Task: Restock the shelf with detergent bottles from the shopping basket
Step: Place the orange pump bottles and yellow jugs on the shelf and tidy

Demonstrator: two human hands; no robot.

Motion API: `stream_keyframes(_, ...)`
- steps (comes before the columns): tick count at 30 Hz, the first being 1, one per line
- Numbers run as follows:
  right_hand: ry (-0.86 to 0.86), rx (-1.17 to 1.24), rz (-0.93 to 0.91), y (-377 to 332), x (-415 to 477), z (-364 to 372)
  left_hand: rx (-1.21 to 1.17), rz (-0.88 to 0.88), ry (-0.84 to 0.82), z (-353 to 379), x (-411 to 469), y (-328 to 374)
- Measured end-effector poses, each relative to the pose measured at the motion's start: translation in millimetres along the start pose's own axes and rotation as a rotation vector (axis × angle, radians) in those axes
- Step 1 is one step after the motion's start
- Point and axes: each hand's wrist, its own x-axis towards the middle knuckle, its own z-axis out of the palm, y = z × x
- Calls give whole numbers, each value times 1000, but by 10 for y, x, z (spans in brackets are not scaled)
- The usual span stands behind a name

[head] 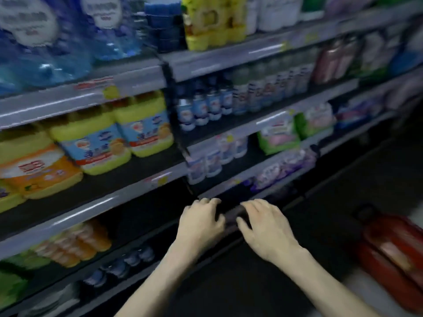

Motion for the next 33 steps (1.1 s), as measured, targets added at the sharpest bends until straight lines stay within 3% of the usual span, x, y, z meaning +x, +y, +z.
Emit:
stream_keyframes(6,-40,-20,297,1355,-624,-16,67,194,-216,703,415,1371)
stream_keyframes(14,-96,39,631,2544,-994,30,201,443,-443,1466,913,2565)
stream_keyframes(33,-197,156,1134,4809,-871,-152,362,863,-739,2742,2573,4884)
